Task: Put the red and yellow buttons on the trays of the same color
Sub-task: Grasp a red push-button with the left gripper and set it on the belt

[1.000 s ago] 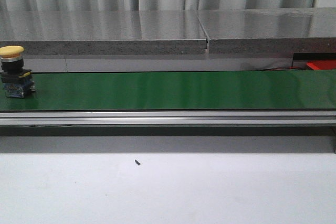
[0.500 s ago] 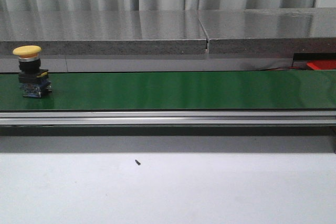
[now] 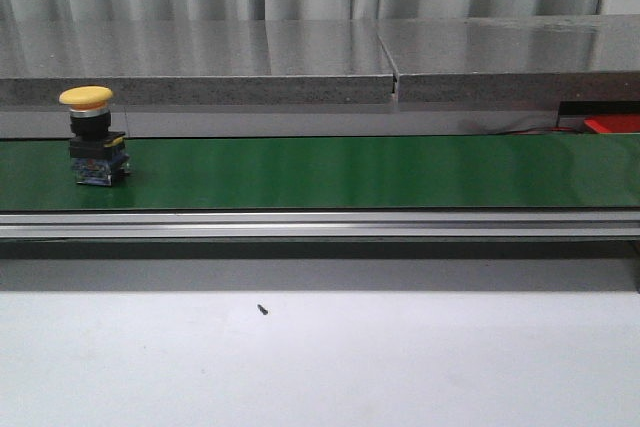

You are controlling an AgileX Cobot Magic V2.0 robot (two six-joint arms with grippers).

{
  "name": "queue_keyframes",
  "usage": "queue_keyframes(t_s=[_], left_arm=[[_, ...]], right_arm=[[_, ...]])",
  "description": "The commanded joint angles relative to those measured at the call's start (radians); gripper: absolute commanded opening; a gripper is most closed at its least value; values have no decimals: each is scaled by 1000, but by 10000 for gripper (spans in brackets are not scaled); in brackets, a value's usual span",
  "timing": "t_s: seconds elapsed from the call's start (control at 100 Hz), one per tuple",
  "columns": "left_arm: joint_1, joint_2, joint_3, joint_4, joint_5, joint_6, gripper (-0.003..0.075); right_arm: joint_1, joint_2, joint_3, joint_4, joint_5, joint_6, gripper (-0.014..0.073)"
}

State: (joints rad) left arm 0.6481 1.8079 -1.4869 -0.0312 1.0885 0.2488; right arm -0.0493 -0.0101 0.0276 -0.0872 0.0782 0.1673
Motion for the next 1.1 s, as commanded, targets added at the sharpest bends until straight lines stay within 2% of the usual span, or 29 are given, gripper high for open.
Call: queue_keyframes(t_s=[0.0,0.15,0.24,0.58,0.89,0.99,1.09], left_arm=[[-17,-115,-28,-22,-1,-1,230],[-61,-199,-28,-64,0,-5,230],[-122,-217,-30,-65,6,-5,230],[-342,-162,-36,-65,-29,-35,230],[-403,-49,-36,-87,-49,-52,238],[-403,-26,-36,-94,-47,-52,285],[-403,-16,-36,-106,-47,-52,396]], right_arm=[[-1,-22,-15,-12,-78,0,-67],[-1,-22,-15,-12,-78,0,-67],[-1,-22,-15,-12,-78,0,-67],[-1,-22,-15,-12,-78,0,-67],[-1,-22,-15,-12,-78,0,-67],[-1,-22,-15,-12,-78,0,-67],[-1,-22,-15,-12,-78,0,-67]])
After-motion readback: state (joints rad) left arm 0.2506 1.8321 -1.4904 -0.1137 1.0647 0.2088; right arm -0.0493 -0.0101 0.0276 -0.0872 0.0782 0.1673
